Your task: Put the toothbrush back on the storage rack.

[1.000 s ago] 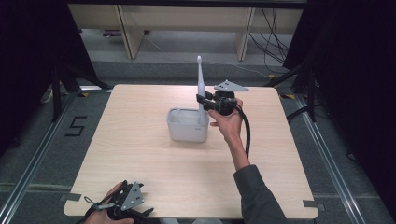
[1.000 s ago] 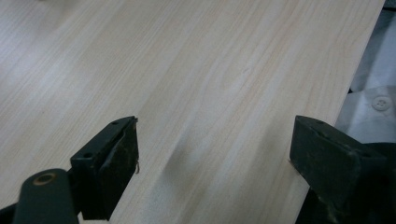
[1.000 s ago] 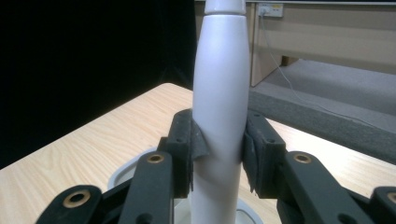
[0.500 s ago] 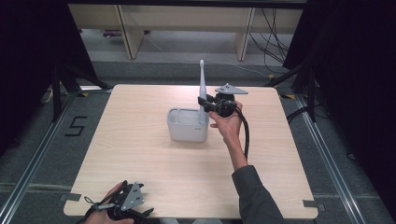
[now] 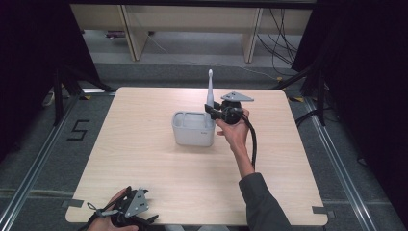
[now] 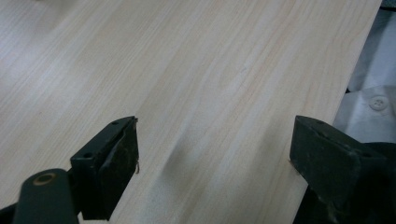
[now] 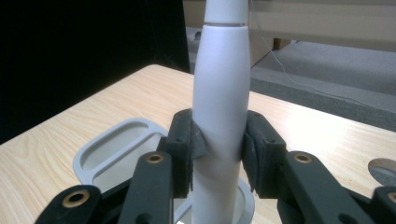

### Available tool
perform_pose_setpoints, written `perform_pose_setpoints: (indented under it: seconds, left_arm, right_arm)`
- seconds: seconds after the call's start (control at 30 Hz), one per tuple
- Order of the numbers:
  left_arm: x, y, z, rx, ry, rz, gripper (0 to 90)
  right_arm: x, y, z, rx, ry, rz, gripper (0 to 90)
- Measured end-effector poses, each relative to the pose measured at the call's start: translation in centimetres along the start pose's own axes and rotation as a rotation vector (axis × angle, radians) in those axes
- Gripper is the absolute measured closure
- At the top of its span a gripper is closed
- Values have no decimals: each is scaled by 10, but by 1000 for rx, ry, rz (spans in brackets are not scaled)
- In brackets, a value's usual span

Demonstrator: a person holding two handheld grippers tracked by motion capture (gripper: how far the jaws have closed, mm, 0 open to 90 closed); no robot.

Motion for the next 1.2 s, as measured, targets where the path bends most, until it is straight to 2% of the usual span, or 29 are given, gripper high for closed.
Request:
perform_pose_setpoints:
  seconds: [0.03,0.07,0.1,0.13,0.2,0.3,0.37,0.4,0.57,0.6,0.63,0.67,0.97,1.0,1.03,1.2]
  left_arm:
    - [0,0,0,0,0,0,153]
    - [0,0,0,1,1,1,153]
    - [0,0,0,1,1,1,153]
    - [0,0,0,-1,-1,1,153]
    - [0,0,0,1,-3,2,153]
    - [0,0,0,0,-2,2,153]
    - [0,0,0,2,-1,6,153]
    - [0,0,0,2,-1,6,153]
    - [0,0,0,0,-2,5,153]
    - [0,0,1,0,2,3,153]
    - [0,0,1,0,2,3,153]
    - [0,0,0,2,-4,6,153]
    - [0,0,0,3,-1,4,153]
    - [0,0,0,0,2,3,153]
    - [0,0,0,-1,-1,2,153]
    - [0,0,0,0,0,0,153]
  right_arm:
    - [0,0,1,0,5,-12,662]
    - [1,-2,1,6,0,14,662]
    - [1,-2,1,6,0,14,662]
    - [0,-4,2,12,-9,-17,662]
    - [0,-6,3,29,-9,-25,662]
    - [1,-9,4,33,-6,-10,662]
    - [-1,-10,4,37,-22,-41,662]
    - [0,-11,3,46,-18,-21,662]
    - [0,-14,4,59,-20,-17,662]
    - [-2,-14,5,49,-19,-50,662]
    - [-2,-14,5,49,-19,-50,662]
    - [-2,-17,5,59,-32,-29,662]
    - [-5,-21,8,81,-37,-72,662]
    - [-4,-23,8,78,-46,-39,663]
    - [-3,-24,7,89,-41,-37,663]
    - [-5,-24,8,83,-48,-58,663]
Point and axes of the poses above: each handheld gripper's, and its own axes: z roughly forward along the jaws, y roughly out of its top, x roughly to its left, the point moved 7 cm from there along z, roughly forward along the jaws, and after that the axes turned 9 degrees about y, right-handed, at the moved point
